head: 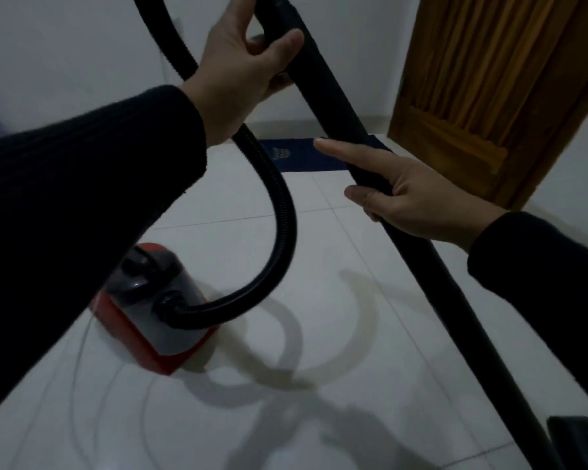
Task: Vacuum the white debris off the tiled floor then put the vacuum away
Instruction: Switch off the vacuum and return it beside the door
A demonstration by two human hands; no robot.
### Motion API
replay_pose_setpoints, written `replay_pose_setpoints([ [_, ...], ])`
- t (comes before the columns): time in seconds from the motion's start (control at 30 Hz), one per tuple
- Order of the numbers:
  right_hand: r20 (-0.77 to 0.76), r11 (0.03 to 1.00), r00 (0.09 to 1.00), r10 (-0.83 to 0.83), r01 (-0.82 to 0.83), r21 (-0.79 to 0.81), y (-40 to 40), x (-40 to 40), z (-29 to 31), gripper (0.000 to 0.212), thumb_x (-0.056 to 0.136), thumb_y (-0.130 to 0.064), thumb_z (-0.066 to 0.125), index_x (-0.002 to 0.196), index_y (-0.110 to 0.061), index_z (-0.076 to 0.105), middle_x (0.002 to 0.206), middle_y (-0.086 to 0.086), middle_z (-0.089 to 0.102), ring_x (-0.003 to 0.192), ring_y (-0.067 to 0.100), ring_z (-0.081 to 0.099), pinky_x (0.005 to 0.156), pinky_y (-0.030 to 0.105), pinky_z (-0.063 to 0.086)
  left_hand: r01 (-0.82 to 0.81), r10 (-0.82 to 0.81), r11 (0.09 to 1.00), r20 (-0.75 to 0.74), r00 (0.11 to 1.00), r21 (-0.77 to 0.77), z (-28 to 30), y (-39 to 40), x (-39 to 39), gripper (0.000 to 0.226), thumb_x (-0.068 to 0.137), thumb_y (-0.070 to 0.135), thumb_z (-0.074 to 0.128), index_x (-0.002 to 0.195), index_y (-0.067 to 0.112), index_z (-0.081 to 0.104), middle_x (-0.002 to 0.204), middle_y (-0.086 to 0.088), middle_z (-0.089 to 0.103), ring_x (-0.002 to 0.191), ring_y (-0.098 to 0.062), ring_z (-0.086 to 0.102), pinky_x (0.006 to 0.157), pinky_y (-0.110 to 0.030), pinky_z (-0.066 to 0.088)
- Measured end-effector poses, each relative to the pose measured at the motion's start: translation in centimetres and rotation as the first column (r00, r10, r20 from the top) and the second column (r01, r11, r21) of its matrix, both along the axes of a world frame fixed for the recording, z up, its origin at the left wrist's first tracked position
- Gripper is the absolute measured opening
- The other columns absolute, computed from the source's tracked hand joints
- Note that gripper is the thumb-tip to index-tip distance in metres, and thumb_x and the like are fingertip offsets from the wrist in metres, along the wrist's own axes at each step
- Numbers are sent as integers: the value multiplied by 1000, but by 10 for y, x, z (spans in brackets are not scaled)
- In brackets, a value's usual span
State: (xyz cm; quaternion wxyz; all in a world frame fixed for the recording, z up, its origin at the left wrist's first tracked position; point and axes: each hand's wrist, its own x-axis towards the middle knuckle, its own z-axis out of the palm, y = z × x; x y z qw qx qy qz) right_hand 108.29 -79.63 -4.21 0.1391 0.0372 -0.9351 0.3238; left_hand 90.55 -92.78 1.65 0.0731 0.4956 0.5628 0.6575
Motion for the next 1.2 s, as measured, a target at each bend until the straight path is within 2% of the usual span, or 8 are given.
replay_pose_setpoints([
  [0.13, 35, 997, 999, -29, 27, 69, -55, -43, 4, 60, 99, -7, 48, 137, -50, 32, 75, -55, 45, 77, -30, 43, 72, 10, 33, 54, -56, 998, 56, 997, 36, -7, -50, -53, 63, 93, 4, 50, 146, 11, 17, 102, -8, 61, 102, -22, 65, 95, -39, 52],
  [0.23, 68, 992, 997, -38, 29, 126, -92, -86, 7, 61, 98, -12, 49, 135, -56, 31, 84, -53, 45, 79, -30, 43, 73, 7, 33, 62, -68, 997, 126, 990, 56, -15, -85, -99, 75, 93, 2, 51, 151, 18, 6, 107, -9, 61, 105, -24, 65, 96, -41, 51],
  [0.43, 146, 992, 988, -45, 27, 120, -142, -165, 0, 63, 96, -21, 52, 133, -66, 29, 105, -21, 53, 93, -11, 50, 81, 4, 36, 61, -48, 997, 237, 970, -51, -32, -145, -174, 82, 93, 2, 53, 150, 31, 2, 144, -17, 38, 106, -18, 64, 95, -35, 51],
  [0.57, 176, 992, 984, -23, 1, 125, -153, -197, -9, 64, 97, -25, 51, 130, -72, 24, 102, -22, 48, 91, -5, 52, 76, 2, 38, 21, 11, 993, 271, 963, -116, -40, -159, -207, 81, 92, 1, 53, 150, 32, 6, 119, -4, 55, 96, -13, 67, 93, -34, 52],
  [0.77, 211, 983, 978, 0, -39, 181, -159, -227, -28, 61, 97, -19, 52, 133, -61, 25, 84, -37, 41, 81, -33, 39, 71, -7, 32, -68, 117, 985, 318, 941, -159, -69, -167, -230, 80, 92, 2, 55, 150, 33, 9, 104, 2, 64, 95, -12, 68, 93, -34, 53],
  [0.87, 269, 974, 963, -22, -41, 225, -169, -238, -35, 62, 97, -18, 52, 134, -60, 24, 84, -58, 35, 82, -32, 39, 69, 1, 35, -60, 115, 984, 336, 935, -171, -85, -176, -243, 80, 91, 4, 57, 149, 33, 10, 107, 5, 63, 96, -11, 67, 93, -34, 53],
  [1.03, 258, 963, 959, -116, 46, 264, -192, -265, -59, 63, 95, -20, 54, 135, -61, 28, 84, -27, 42, 81, -21, 47, 66, 6, 36, 22, 30, 988, 328, 944, -155, -124, -192, -287, 81, 90, 7, 59, 149, 34, 10, 119, -5, 62, 104, -15, 66, 91, -32, 54],
  [1.2, 311, 961, 925, -216, 145, 236, -227, -294, -97, 63, 94, -22, 56, 132, -64, 29, 112, -40, 41, 101, -23, 45, 83, -5, 32, 156, -95, 975, 337, 937, -159, -167, -203, -334, 82, 90, 9, 60, 148, 38, 11, 135, -8, 54, 104, -11, 65, 88, -27, 55],
])
